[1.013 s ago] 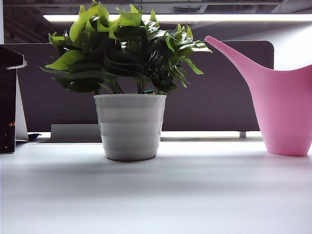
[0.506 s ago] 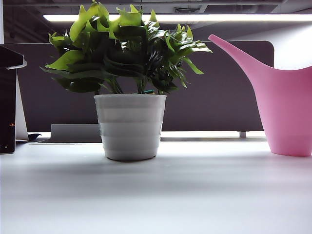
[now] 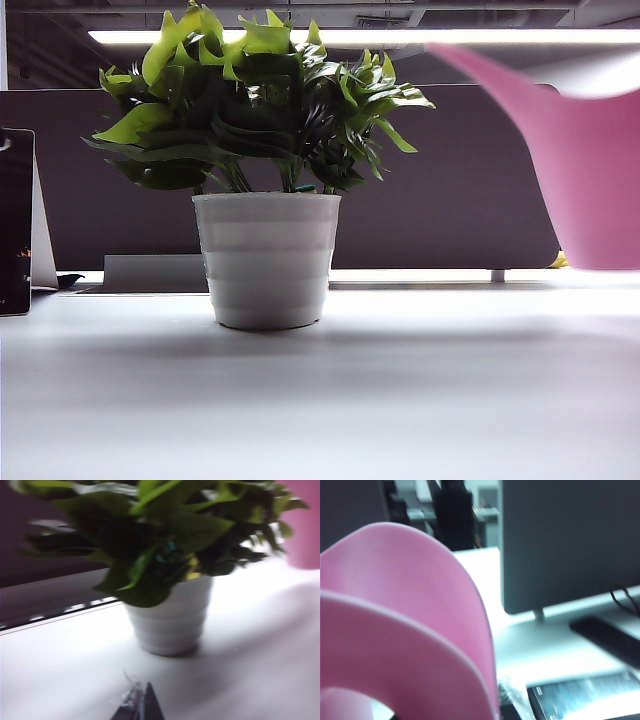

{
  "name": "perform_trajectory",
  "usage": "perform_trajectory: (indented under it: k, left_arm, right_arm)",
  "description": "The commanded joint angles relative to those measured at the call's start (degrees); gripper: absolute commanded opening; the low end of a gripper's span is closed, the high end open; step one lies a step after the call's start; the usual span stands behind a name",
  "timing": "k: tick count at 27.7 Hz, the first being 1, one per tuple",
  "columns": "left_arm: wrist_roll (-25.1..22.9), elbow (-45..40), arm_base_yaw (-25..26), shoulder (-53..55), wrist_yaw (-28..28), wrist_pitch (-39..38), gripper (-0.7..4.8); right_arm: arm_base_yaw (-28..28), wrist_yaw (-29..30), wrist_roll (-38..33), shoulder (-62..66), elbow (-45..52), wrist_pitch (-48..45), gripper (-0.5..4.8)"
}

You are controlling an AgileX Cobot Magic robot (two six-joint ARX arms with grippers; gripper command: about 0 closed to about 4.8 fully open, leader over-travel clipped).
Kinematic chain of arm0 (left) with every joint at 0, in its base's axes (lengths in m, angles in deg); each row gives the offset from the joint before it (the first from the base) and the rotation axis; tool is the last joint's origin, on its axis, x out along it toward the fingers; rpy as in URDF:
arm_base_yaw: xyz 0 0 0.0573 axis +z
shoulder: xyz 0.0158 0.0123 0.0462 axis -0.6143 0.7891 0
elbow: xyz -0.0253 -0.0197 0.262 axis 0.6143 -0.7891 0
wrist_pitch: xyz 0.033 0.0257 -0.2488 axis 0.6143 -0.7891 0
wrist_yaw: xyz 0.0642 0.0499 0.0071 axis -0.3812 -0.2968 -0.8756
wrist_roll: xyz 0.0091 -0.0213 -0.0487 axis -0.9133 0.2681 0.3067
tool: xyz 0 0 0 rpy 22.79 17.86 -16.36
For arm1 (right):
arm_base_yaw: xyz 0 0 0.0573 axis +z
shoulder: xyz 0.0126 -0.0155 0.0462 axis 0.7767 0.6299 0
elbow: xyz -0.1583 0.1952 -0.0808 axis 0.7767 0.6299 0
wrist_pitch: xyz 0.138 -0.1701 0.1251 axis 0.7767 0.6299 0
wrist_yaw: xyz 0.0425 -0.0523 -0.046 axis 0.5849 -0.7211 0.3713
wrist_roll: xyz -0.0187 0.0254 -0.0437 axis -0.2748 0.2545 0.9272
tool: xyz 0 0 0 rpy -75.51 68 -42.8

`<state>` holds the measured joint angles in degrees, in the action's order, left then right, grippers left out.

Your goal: Pick up the watering can from the table, water the potted plant, and put the can back.

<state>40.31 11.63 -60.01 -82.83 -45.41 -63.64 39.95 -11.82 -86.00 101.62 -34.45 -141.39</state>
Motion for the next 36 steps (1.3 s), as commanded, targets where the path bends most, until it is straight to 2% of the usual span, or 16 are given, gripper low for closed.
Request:
perform_trajectory:
  k: [1, 5, 13, 17, 26, 36]
  left_arm:
    - [0.0, 0.1, 3.5, 0.0, 0.1, 0.5, -0.05]
    - [0.0, 0.1, 6.9, 0.0, 0.0, 0.5, -0.05]
    - [0.0, 0.1, 7.0, 0.0, 0.1, 0.5, -0.05]
    - [0.0, 0.1, 7.0, 0.0, 0.1, 0.5, -0.05]
    - [0.0, 0.1, 7.3, 0.0, 0.3, 0.5, -0.05]
    - [0.0, 0.1, 17.6, 0.0, 0.0, 0.5, -0.05]
  right_arm:
    - [0.2, 1.3, -1.5, -4.5, -0.6, 0.2, -0.06]
    - [0.7, 1.2, -0.7, -10.9, -0.6, 8.3, -0.06]
    - [2.1, 1.4, 7.9, -23.5, -0.7, 18.8, -0.06]
    - [3.0, 1.6, 8.4, -29.9, -0.7, 26.2, -0.06]
    - [6.6, 1.1, 15.9, -40.7, -3.0, 40.0, -0.06]
    - [9.2, -0.9, 23.2, -41.1, -12.0, 45.5, -0.06]
